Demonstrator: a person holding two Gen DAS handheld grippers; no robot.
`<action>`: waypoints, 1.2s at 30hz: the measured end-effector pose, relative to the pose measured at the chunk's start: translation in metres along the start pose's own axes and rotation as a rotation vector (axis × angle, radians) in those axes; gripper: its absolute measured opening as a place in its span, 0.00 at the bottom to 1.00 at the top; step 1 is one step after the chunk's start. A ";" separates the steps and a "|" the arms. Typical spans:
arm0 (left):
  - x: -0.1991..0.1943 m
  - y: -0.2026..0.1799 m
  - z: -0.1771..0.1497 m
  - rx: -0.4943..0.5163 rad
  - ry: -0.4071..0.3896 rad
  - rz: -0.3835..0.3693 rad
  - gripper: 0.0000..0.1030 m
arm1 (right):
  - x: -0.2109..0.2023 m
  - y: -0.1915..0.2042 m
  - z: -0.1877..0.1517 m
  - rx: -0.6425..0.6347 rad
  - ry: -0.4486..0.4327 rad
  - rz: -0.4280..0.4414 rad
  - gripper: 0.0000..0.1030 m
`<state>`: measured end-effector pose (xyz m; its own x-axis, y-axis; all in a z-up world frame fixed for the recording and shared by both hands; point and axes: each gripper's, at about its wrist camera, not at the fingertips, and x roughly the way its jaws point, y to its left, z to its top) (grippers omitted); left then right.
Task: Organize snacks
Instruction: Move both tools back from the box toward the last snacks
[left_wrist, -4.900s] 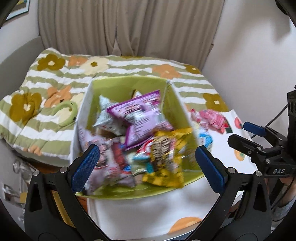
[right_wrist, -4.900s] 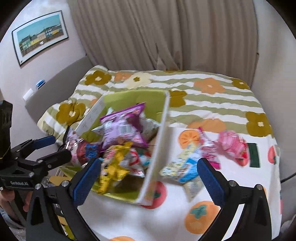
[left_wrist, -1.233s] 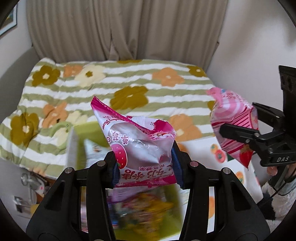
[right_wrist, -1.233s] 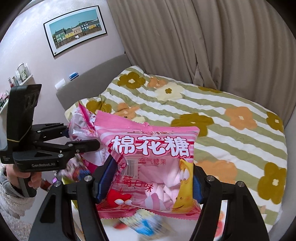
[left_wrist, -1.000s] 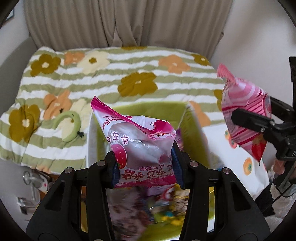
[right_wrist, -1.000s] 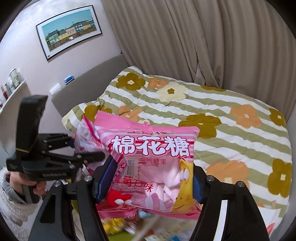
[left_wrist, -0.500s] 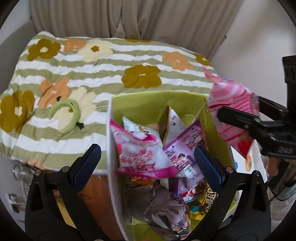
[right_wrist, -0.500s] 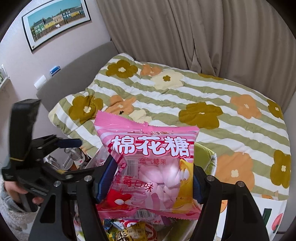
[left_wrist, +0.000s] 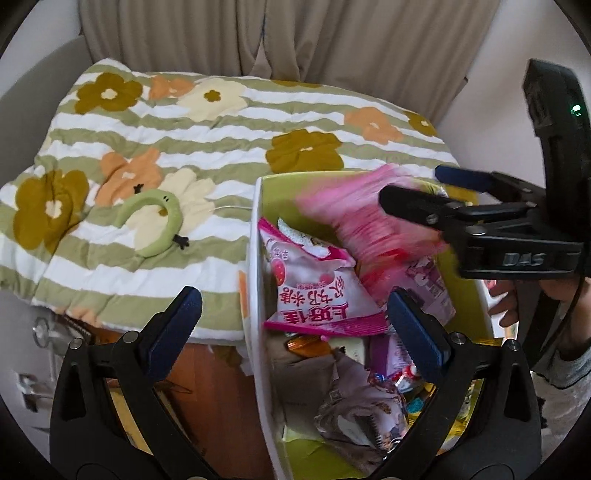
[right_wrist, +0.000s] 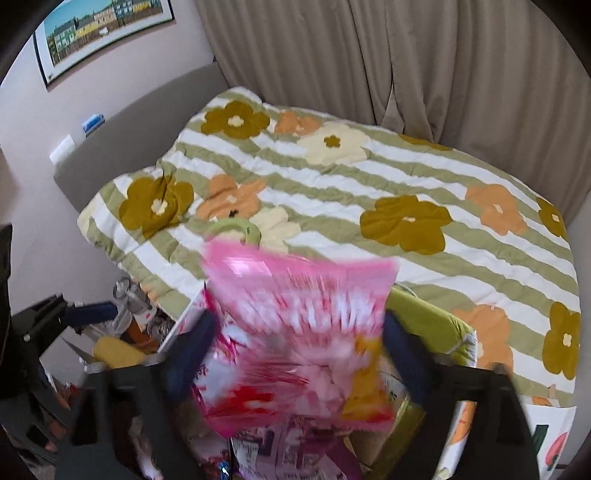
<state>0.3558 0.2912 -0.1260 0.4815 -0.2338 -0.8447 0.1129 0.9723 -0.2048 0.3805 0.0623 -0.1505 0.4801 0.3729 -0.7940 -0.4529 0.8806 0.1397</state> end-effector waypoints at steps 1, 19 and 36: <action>0.000 0.000 -0.001 0.000 -0.001 0.000 0.97 | -0.003 0.000 -0.001 0.002 -0.023 0.005 0.99; -0.052 -0.050 -0.019 0.036 -0.084 0.028 0.97 | -0.084 0.000 -0.040 0.029 -0.135 0.016 0.99; -0.082 -0.208 -0.034 0.081 -0.196 0.006 0.97 | -0.224 -0.105 -0.117 0.129 -0.275 -0.157 1.00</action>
<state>0.2634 0.1083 -0.0314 0.6415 -0.2307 -0.7316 0.1754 0.9726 -0.1529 0.2330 -0.1480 -0.0564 0.7292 0.2789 -0.6249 -0.2669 0.9568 0.1155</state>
